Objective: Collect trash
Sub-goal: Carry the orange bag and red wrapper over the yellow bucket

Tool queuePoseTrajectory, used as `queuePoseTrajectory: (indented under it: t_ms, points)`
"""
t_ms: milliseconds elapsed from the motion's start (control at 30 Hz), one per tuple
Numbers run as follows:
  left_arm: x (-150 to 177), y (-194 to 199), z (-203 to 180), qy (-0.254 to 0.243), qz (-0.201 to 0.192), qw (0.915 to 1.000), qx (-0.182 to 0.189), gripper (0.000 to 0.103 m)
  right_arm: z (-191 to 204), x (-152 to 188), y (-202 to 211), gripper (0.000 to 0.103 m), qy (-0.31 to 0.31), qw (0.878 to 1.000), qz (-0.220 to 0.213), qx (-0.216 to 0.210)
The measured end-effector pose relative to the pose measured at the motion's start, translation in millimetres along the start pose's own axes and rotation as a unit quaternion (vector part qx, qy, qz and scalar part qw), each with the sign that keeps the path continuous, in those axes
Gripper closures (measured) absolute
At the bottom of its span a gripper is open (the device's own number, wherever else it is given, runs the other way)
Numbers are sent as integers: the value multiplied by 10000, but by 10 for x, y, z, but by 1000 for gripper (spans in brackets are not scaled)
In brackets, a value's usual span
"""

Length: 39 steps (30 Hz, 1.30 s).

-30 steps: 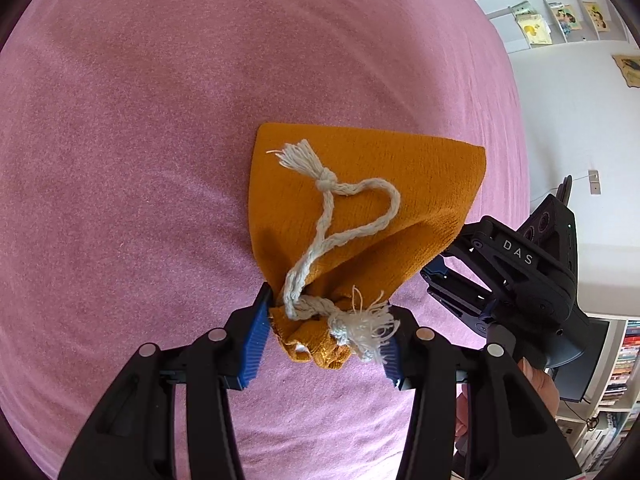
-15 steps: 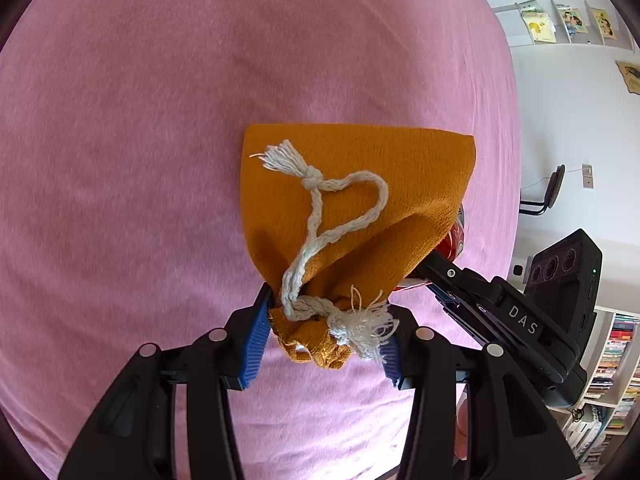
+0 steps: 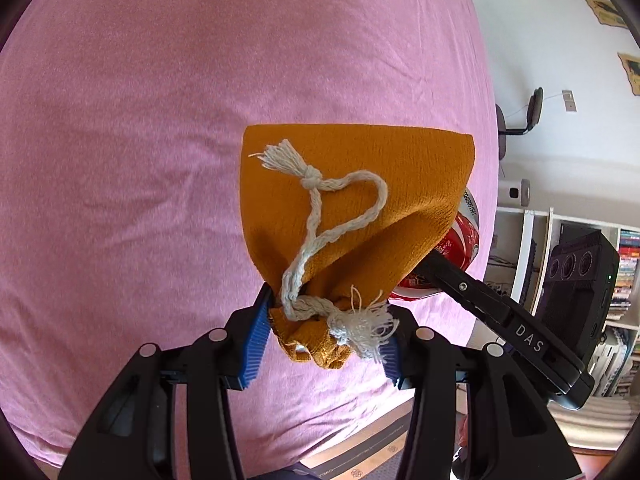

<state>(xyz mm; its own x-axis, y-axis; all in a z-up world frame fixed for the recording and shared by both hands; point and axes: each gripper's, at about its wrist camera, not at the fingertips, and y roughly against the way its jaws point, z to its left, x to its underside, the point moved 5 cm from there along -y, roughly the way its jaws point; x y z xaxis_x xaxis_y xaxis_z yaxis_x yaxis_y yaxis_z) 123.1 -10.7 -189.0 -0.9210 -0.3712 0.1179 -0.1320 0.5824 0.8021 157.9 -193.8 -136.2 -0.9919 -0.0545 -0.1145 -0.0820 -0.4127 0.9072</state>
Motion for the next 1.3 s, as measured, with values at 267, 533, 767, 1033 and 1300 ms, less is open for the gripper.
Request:
queuePoseTrajectory:
  t_ms: [267,533,767,1033,1300]
  points:
    - [896,-252,-371,-769,621,9951,-40,55,-542,833,548,78,-709,9966,-410,70]
    - [1563,-610,-818,-1474,1162,9822,-84,55,-1177,1559,1051,78,-1421,9863,-830,116]
    - [2237,-989,-1356,-2055,1550,9661,-172,55,-1955,2320,1468,78,-2075,9726,-1026,235]
    - [3170,-1677,-2019,-2706,2139,9380,-340,55,-2956,3301,1949,78,-2881,9497,-1143,448]
    - [4141,-2351,-2465,-3358,2774,8986,-534,55,-3699,4185,2270,77,-3603,9225,-1275,546]
